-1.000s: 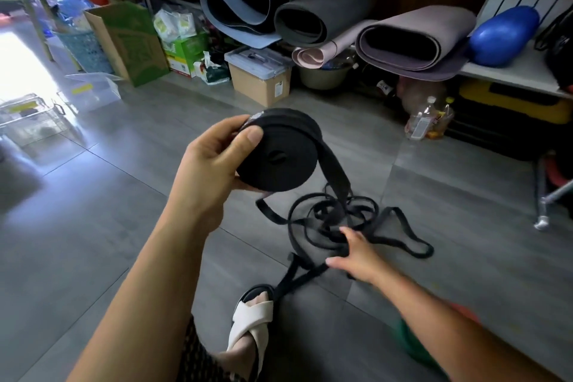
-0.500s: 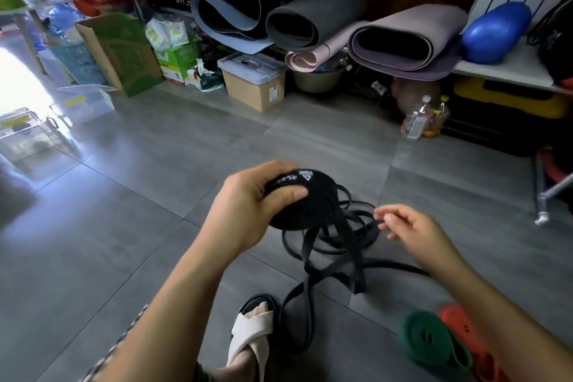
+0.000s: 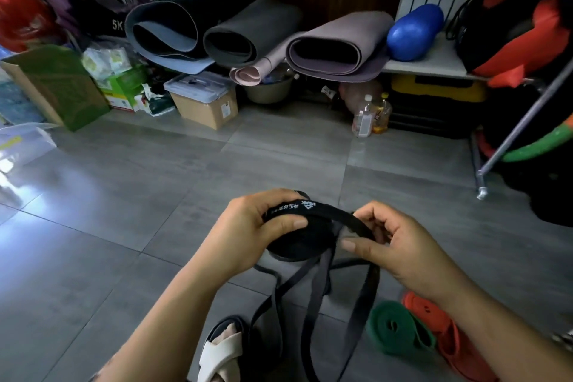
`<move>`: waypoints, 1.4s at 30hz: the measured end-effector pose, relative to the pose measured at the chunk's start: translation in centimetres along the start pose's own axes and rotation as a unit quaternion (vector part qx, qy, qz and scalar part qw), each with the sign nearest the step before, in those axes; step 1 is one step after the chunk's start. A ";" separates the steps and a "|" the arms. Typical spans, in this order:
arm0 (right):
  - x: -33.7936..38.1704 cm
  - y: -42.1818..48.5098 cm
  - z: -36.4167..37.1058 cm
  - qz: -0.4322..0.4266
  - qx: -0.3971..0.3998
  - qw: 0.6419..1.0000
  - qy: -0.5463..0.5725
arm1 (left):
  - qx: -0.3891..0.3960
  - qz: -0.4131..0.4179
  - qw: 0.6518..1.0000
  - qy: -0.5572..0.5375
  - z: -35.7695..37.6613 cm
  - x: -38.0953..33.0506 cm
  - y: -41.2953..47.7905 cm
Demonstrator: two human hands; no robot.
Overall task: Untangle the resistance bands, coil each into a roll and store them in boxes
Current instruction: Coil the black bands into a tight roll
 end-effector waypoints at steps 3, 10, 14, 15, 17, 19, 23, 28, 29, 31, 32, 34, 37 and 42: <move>-0.7 -0.7 -1.2 -0.021 -0.015 0.993 -0.118 | 0.004 -0.002 1.000 0.001 1.7 0.0 1.0; -2.5 -1.1 -4.1 0.031 0.000 0.999 0.017 | 0.062 -0.008 0.997 -0.038 6.2 -0.5 2.9; -3.4 -0.8 -5.8 0.036 -0.030 0.994 0.100 | 0.030 -0.015 0.992 -0.120 6.9 -0.5 3.6; -3.6 -0.7 -6.2 0.032 -0.045 0.991 0.123 | 0.012 -0.019 0.988 -0.150 6.9 -0.5 3.7; -3.9 -0.5 -6.7 0.029 -0.061 0.984 0.164 | -0.022 -0.038 0.977 -0.211 7.0 -0.1 3.8; -3.9 -0.4 -7.2 0.029 -0.069 0.983 0.167 | -0.049 -0.060 0.967 -0.244 7.2 0.4 3.9; -3.4 -0.3 -8.3 0.019 -0.078 0.995 0.065 | -0.076 -0.077 0.960 -0.257 7.9 0.8 4.2; -4.9 -0.5 -8.0 0.070 -0.086 0.973 0.204 | -0.083 -0.099 0.926 -0.354 9.1 1.3 3.9; -5.4 -0.7 -7.6 0.085 -0.089 0.965 0.233 | -0.083 -0.113 0.912 -0.385 9.5 1.6 3.8; -6.4 -1.1 -6.8 0.107 -0.101 0.949 0.278 | -0.088 -0.140 0.883 -0.439 10.3 2.5 3.5; -6.8 -1.3 -6.4 0.115 -0.106 0.943 0.295 | -0.092 -0.153 0.870 -0.459 10.8 2.9 3.2; -7.2 -1.6 -6.0 0.125 -0.111 0.937 0.305 | -0.092 -0.177 0.846 -0.494 11.9 3.5 2.8; -7.2 -1.5 -7.0 0.138 -0.104 0.942 0.287 | -0.040 -0.206 0.833 -0.512 13.0 3.6 2.7; -6.0 -1.2 -9.2 0.130 -0.062 0.975 0.170 | 0.045 -0.168 0.947 -0.268 11.3 2.6 4.1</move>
Point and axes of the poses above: each hand's wrist, its own y-axis towards the middle knuckle, its own z-axis out of the palm, x = y × z, the point moved 10 cm from there along y, towards the middle knuckle, and after that the axes turned 5 degrees about -y, right-handed, at the moved point
